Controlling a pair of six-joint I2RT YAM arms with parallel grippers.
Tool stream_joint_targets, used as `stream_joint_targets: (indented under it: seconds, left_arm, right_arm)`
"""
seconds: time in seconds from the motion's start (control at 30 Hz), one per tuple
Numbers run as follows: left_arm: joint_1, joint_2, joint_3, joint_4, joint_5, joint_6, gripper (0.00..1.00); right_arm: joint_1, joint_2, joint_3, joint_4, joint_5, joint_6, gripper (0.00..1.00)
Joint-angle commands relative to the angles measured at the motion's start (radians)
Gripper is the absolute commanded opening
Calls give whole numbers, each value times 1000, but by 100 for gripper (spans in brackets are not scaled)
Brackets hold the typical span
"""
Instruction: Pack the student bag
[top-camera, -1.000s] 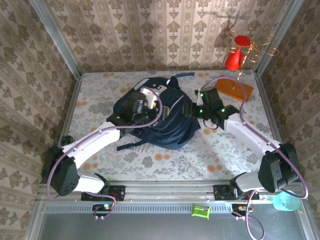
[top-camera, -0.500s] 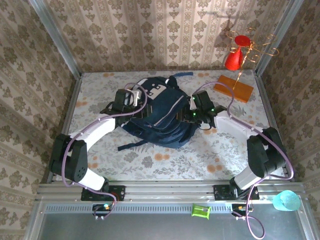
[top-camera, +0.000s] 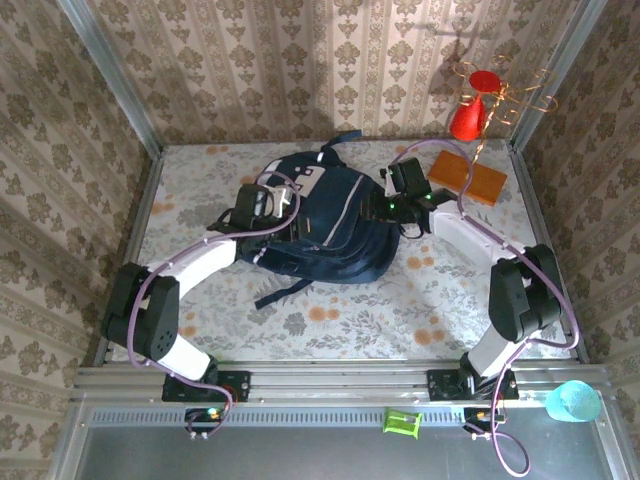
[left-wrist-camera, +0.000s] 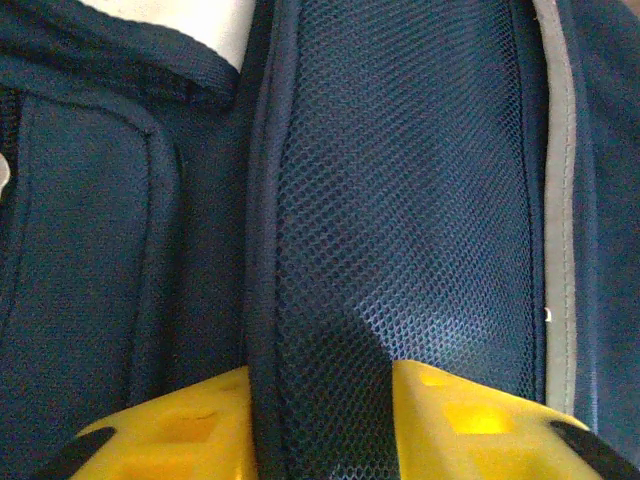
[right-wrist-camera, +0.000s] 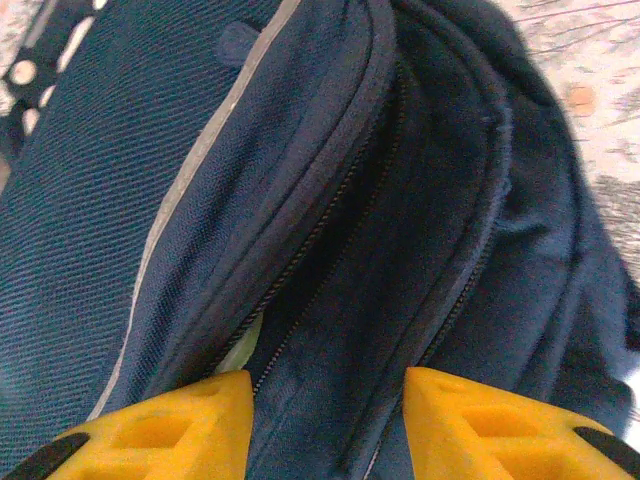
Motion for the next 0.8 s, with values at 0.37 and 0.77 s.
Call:
stream_joint_targets:
  seconds: [0.37,0.77]
  left_arm:
    - [-54,-73,-126,123,-29,-157,2]
    - [-61,-127,-163,171,60,-250,0]
  right_arm:
    - [414,-266,-286,215,210,317,49]
    - [557,-36,-221,369,354,471,45]
